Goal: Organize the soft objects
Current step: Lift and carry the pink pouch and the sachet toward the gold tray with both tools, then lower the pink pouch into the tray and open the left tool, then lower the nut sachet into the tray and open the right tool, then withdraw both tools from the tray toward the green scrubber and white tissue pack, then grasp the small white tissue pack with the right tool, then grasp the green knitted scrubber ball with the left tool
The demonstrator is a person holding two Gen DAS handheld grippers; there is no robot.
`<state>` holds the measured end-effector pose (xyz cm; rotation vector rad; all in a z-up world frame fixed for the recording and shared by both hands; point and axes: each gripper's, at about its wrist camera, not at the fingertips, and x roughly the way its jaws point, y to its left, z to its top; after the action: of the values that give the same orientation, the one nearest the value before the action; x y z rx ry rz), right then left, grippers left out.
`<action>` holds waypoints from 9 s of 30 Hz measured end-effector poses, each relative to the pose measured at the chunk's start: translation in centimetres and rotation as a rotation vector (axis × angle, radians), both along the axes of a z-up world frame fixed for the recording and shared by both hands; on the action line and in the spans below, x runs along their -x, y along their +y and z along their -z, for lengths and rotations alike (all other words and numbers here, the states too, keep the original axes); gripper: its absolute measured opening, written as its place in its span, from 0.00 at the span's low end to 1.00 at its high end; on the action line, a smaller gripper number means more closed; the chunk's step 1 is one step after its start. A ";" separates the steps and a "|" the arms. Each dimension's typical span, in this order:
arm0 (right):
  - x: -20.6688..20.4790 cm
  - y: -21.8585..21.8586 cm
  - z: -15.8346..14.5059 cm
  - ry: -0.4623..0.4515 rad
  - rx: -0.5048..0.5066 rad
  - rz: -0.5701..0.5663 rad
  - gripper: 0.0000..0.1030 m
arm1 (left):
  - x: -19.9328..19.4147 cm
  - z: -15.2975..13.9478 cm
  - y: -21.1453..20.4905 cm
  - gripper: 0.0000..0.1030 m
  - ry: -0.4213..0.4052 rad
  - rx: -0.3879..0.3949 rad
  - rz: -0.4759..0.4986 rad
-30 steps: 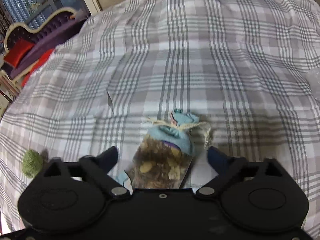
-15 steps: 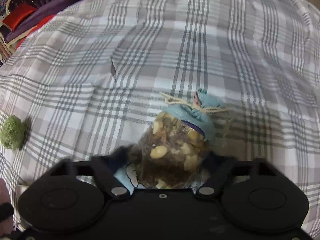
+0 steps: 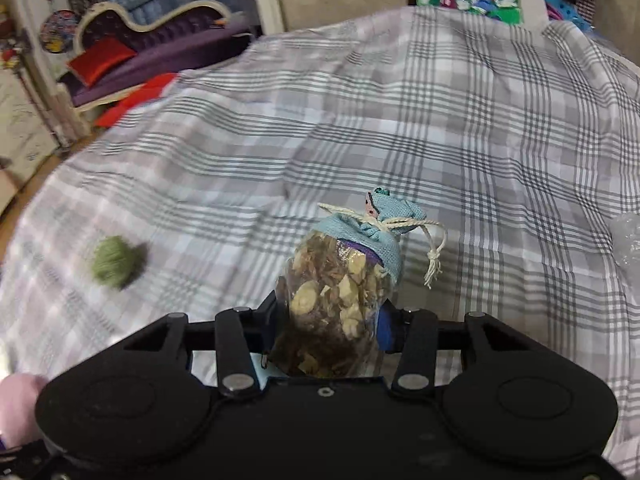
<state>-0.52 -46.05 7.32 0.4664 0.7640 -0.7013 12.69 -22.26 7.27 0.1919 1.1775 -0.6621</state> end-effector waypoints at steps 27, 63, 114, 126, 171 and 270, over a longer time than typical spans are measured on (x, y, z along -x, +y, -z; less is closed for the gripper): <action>3.6 23.8 3.1 0.196 -0.143 -0.581 0.44 | 2.5 4.4 21.0 0.58 0.063 -0.146 -0.303; -9.8 38.9 9.8 0.353 -0.038 -0.861 0.57 | -8.9 9.2 26.6 0.70 0.048 -0.244 -0.539; -2.3 32.1 8.3 0.432 0.006 -0.760 0.57 | 0.7 9.2 19.5 0.71 0.101 -0.183 -0.336; 2.2 26.3 7.2 0.404 0.002 -0.652 0.57 | 4.8 7.7 13.3 0.71 0.070 -0.225 -0.194; -3.7 6.7 2.2 0.105 0.024 -0.239 0.86 | -4.4 2.1 -0.1 0.72 -0.101 -0.201 -0.145; -10.1 1.3 10.3 0.249 0.022 -0.054 0.64 | -13.8 5.8 -12.3 0.77 -0.167 -0.186 -0.122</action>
<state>9.54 -44.79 -3.01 0.3406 0.9988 -0.7243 26.47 -34.54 1.49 0.3235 1.0805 -0.4211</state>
